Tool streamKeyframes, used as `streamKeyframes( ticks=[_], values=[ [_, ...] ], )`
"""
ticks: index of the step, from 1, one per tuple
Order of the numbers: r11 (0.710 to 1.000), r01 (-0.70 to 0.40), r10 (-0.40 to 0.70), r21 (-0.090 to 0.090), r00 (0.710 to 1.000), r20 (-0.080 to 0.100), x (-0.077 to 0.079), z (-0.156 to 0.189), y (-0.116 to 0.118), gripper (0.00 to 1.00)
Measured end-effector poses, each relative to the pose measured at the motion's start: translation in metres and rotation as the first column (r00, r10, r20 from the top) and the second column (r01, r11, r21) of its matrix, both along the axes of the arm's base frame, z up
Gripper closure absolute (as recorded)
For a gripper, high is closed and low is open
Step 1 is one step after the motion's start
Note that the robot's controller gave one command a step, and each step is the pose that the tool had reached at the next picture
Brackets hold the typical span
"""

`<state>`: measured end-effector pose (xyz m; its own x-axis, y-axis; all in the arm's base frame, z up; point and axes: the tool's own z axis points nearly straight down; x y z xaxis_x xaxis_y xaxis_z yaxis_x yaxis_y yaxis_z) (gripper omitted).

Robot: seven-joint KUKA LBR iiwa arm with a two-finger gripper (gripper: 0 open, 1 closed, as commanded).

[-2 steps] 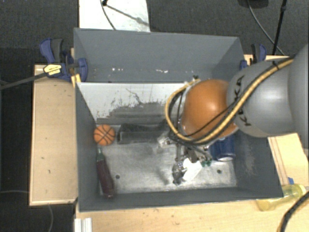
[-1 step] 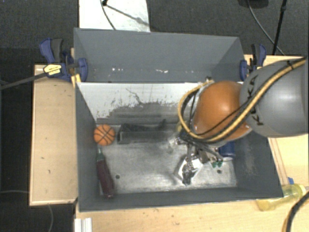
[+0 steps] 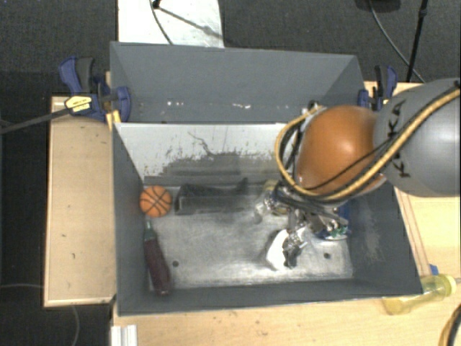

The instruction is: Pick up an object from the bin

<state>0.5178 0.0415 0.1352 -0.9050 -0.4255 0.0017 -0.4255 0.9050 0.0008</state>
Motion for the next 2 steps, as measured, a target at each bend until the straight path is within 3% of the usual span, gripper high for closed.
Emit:
streamKeyframes(
  ticks=[1, 2],
  values=[
    [0.98, -0.197, 0.197, 0.001, 0.98, 0.003, -0.0062, -0.0638, -0.0424, 1.0],
    [0.981, -0.195, 0.195, 0.001, 0.981, 0.002, -0.0062, -0.0638, -0.0424, 1.0]
  ],
)
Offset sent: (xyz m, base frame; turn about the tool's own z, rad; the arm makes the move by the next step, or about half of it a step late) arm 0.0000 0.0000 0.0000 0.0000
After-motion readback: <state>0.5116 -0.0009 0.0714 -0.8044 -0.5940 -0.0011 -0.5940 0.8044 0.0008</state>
